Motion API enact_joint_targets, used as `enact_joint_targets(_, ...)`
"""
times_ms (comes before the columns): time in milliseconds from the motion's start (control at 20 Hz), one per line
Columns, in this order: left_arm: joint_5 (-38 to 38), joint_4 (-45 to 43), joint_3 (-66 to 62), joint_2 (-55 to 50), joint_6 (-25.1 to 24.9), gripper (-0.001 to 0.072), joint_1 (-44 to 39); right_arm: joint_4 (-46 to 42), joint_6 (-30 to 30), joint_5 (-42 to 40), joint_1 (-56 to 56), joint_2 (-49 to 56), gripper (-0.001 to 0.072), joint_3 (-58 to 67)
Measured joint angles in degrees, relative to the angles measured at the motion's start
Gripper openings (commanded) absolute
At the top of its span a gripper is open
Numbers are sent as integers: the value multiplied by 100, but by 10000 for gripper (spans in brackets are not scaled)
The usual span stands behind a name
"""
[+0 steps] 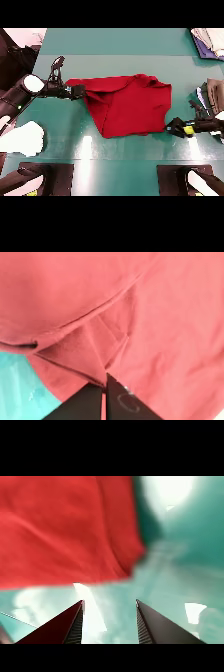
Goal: Fold the shirts.
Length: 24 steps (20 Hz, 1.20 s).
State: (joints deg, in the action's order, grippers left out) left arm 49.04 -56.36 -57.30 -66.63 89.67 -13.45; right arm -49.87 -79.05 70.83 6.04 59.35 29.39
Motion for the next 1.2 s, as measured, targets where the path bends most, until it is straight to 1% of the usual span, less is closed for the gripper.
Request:
enact_joint_targets(50, 39, -9, -2, 17, 0, 23, 0, 190, 50, -227, -107, 140, 295, -72)
enact_joint_targets(100, 83, -17, -9, 31, -2, 23, 0, 345, 103, -452, -245, 293, 137, -98)
enact_joint_targets(150, 142, -26, -26, 42, -7, 23, 0, 457, 146, -636, -374, 417, 15, -76)
enact_joint_targets(300, 501, -173, -321, 79, -90, 23, 28, 597, 278, -938, -656, 566, 17, 323)
enact_joint_targets(450, 1119, -496, -973, 275, -205, 23, 219, 278, 267, -820, -616, 190, 16, 1049)
enact_joint_targets(650, 1709, -796, -2024, 691, -275, 23, 575, -457, -28, -334, -17, -695, 16, 2304)
enact_joint_targets(900, 2020, -909, -3163, 1036, -308, 23, 732, -767, -177, 46, 863, -1453, 15, 3541)
enact_joint_targets(1050, 2210, -942, -3261, 1078, -313, 23, 756, -798, -258, 142, 1003, -1445, 16, 3919)
enact_joint_targets(1200, 2435, -962, -2741, 1088, -315, 23, 765, -822, -332, 188, 619, -962, 17, 4061)
